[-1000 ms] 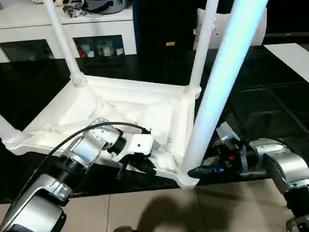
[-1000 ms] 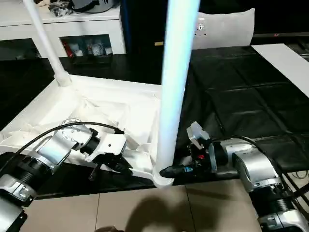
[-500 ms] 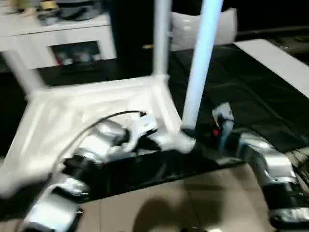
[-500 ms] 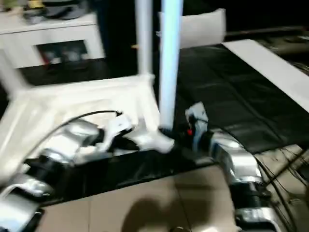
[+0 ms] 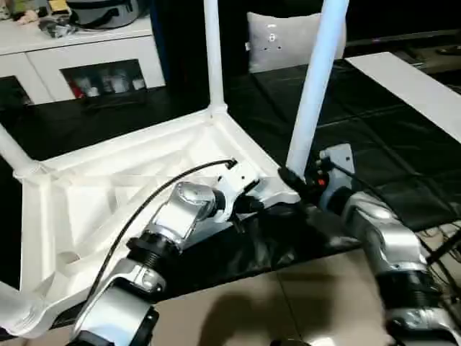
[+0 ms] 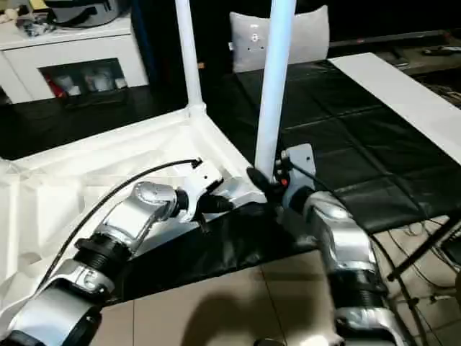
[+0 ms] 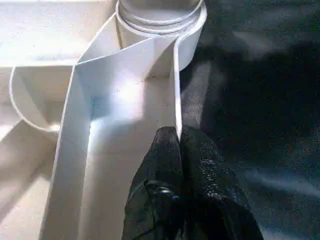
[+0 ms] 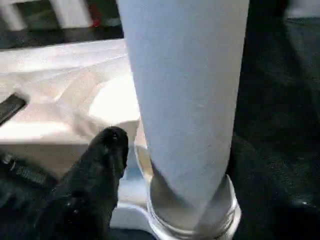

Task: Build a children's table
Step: Rotate leg to tighten

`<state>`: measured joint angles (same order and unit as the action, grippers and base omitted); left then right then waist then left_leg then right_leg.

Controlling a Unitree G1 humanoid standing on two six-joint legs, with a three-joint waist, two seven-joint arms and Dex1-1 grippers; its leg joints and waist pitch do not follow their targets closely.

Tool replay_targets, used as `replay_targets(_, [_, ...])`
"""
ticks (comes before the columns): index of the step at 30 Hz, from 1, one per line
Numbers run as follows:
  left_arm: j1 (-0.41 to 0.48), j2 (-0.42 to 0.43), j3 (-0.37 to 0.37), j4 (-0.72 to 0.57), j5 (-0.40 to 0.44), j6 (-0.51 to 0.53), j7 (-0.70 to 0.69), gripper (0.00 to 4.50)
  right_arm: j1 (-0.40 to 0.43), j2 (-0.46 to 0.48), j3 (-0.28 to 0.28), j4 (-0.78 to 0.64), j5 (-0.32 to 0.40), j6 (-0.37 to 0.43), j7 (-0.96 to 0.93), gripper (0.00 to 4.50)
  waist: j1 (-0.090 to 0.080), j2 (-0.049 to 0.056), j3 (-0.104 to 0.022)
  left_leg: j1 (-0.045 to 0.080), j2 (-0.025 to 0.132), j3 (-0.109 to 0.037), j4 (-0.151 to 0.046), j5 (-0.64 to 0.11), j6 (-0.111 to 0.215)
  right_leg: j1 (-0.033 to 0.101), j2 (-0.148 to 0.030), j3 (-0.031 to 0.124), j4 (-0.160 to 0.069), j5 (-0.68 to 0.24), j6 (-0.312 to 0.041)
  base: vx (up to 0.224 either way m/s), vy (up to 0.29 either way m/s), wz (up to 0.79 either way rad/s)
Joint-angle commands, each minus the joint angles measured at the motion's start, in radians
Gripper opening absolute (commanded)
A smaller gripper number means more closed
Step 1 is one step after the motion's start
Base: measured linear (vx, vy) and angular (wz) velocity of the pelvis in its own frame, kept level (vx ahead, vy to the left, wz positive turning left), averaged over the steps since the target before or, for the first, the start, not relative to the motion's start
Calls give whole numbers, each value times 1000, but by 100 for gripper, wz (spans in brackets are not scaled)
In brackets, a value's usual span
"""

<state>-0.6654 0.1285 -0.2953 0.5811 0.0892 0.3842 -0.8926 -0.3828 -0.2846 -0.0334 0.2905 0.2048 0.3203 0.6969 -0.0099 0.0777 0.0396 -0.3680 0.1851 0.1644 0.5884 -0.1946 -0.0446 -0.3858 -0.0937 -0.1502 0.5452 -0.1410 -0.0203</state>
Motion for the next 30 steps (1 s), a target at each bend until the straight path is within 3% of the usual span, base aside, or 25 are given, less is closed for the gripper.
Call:
replay_targets(1, [6,14,-24,-15,-3,-23,-35,0,6,8,52,-38,33,-18,90,361,12,-15,-65,-5,39,-16,-59,-190,116,59,-70,53,-65,-339,-144,0,0,0])
replay_targets(5, [28,85,-71,-21,-1,-143,-175,0,35,-109,52,-73,73,-14,278,399,32,-15,-68,1,48,-16,-60,-164,133,57,-69,57,-55,-275,-169,0,0,0])
replay_targets(7, [31,107,-85,-22,0,-153,-215,0,40,-148,56,-84,91,12,337,407,41,-13,-67,4,50,-13,-60,-172,135,56,-67,58,-53,-266,-173,0,0,0])
replay_targets(11, [32,147,-116,-25,-1,-198,-305,0,42,-222,84,-95,108,28,458,448,57,-11,-64,12,53,-10,-62,-205,110,51,-68,60,-57,-306,-173,0,0,0])
replay_targets(13, [39,198,-154,-47,-7,-241,-427,0,35,-280,118,-92,99,17,559,448,68,-13,-64,10,53,-10,-64,-219,105,53,-68,61,-55,-321,-165,0,0,0])
replay_targets(15, [38,214,-166,-46,-4,-264,-459,0,35,-299,134,-91,94,-1,598,448,73,-13,-63,11,54,-8,-63,-219,100,49,-69,65,-54,-318,-168,0,0,0])
replay_targets(16, [36,224,-174,-42,1,-280,-474,0,34,-305,142,-89,92,-12,614,448,78,-21,-63,12,53,-6,-63,-218,95,49,-71,64,-55,-338,-165,0,0,0])
replay_targets(17, [34,234,-183,-39,7,-297,-489,0,33,-311,150,-86,89,-24,630,448,81,-18,-63,12,53,-8,-63,-218,95,49,-72,64,-54,-346,-164,0,0,0])
replay_targets(22, [35,274,-211,-53,16,-343,-564,0,22,-326,176,-85,120,8,723,412,89,-29,-60,13,54,-6,-64,-224,87,46,-73,65,-60,-417,-138,0,0,0])
replay_targets(30, [57,293,-238,-101,-3,-349,-628,0,13,-332,218,-86,150,47,802,337,99,-29,-58,18,53,-6,-65,-231,71,42,-72,69,-61,-451,-128,0,0,0])
